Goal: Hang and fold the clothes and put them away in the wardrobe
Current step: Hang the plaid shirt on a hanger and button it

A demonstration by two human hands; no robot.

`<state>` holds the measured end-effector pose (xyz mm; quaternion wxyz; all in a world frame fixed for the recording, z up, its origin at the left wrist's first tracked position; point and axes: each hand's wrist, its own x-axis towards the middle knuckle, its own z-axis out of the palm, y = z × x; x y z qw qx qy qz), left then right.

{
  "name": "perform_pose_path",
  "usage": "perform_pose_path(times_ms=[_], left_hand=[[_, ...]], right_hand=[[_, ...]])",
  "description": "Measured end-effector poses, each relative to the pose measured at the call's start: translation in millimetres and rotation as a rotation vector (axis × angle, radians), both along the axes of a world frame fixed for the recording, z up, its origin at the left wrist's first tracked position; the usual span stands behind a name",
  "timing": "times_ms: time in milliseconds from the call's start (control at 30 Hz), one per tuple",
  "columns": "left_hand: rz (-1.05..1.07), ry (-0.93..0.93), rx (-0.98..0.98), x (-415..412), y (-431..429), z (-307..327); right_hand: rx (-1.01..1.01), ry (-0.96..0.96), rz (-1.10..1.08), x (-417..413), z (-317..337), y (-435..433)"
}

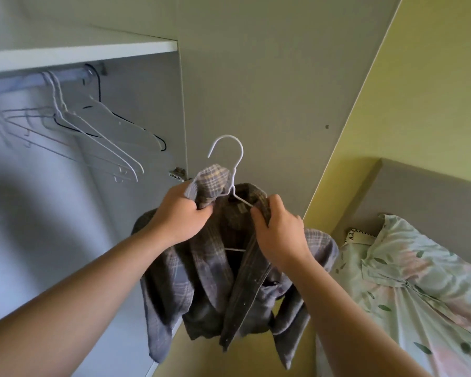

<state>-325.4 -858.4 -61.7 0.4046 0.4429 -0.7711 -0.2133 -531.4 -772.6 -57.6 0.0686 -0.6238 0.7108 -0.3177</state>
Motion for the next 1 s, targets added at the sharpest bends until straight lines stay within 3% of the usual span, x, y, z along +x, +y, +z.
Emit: perform_pose_path(times_ms=[100, 167, 233, 367, 433, 633, 900, 1000], left_hand=[[0.132, -0.165, -0.293, 34, -4, -15], [0.249, -0.270, -0.387, 53, -3, -26], [0.318, -0.234, -0.327, 61, 5, -32], [0.194, -0.011, -0.121, 63, 14, -33], [0.176, -0.006, -0.078, 75, 9, -34], [0.294, -0.020, -0.158, 128, -8, -40], [0.365, 0.519, 0.422, 153, -17, -22], [0.537, 0.354, 0.354, 163, -24, -8]], right_hand=[[-0.006, -0.103, -0.082, 5, -1, -8], [-0.005, -0.105, -0.110, 13, -2, -13], [-0.002, -0.093, -0.107, 26, -4, -17], [-0.007, -0.086, -0.042, 67, -8, -27], [-0.017, -0.089, -0.019, 84, -10, -32], [-0.048, -0.159, 0.034, 121, -23, -48], [0.052, -0.279, 0.173, 139, -20, -66], [0.057, -0.286, 0.263, 147, -10, -72]])
